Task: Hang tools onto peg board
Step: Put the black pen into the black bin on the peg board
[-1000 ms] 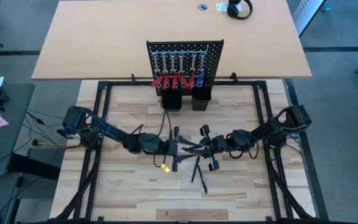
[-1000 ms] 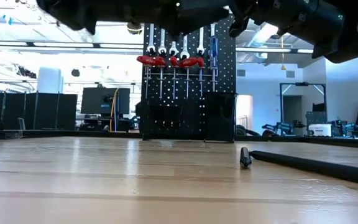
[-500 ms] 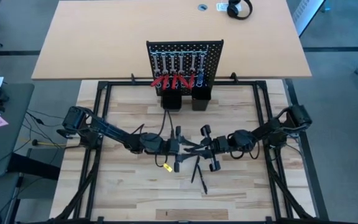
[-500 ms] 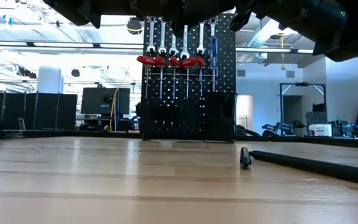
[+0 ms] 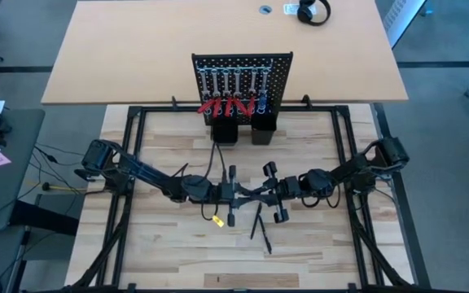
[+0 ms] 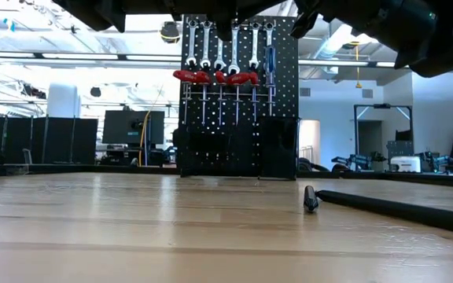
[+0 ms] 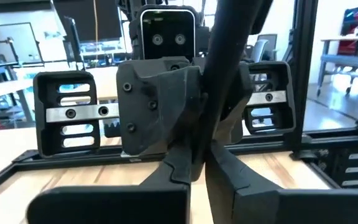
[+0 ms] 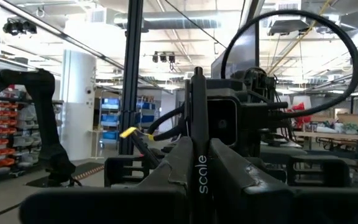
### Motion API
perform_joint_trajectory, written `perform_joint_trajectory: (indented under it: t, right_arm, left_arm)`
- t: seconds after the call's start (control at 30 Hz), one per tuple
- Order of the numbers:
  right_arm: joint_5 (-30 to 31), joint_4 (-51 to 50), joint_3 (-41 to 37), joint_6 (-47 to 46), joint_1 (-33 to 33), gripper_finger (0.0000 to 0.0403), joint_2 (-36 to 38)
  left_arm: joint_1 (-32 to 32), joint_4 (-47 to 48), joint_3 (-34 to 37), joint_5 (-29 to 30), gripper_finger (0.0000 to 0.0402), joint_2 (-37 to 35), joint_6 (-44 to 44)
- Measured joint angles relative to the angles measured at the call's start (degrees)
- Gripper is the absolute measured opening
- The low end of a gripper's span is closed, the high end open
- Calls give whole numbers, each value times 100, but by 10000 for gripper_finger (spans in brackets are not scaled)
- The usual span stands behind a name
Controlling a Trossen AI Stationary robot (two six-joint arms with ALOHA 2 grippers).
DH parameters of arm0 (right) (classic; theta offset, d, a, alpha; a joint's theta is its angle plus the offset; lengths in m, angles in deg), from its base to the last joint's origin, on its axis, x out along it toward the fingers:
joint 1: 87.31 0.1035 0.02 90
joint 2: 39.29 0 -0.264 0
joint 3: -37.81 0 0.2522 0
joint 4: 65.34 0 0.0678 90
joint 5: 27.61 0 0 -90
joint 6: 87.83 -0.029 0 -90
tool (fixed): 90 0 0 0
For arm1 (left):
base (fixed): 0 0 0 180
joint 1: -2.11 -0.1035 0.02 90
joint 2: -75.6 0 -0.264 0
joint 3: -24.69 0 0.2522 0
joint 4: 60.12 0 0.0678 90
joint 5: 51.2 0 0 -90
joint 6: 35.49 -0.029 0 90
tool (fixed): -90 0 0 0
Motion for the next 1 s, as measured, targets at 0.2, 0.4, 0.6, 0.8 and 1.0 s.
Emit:
perform_joint_trajectory:
  t: [0.2, 0.4, 0.6, 0.8, 1.0]
  right_arm:
    - [-15, -284, -12, 0, -14, 83, -16]
    - [-20, -774, -17, -37, -52, 160, -20]
    - [-15, -1522, -17, -9, -48, 235, 367]
    - [613, -3050, -14, 6, 32, 238, 1265]
    - [1251, -3824, -11, 11, 161, 215, 1560]
  left_arm:
    - [148, 543, -13, 405, 5, -3, -152]
    - [212, 1293, -17, 1017, 4, -11, -381]
    - [173, 2514, -51, 1150, 4, -144, -256]
    - [54, 4298, -468, 1164, 4, -250, 173]
    - [6, 5065, -779, 1163, 4, -249, 363]
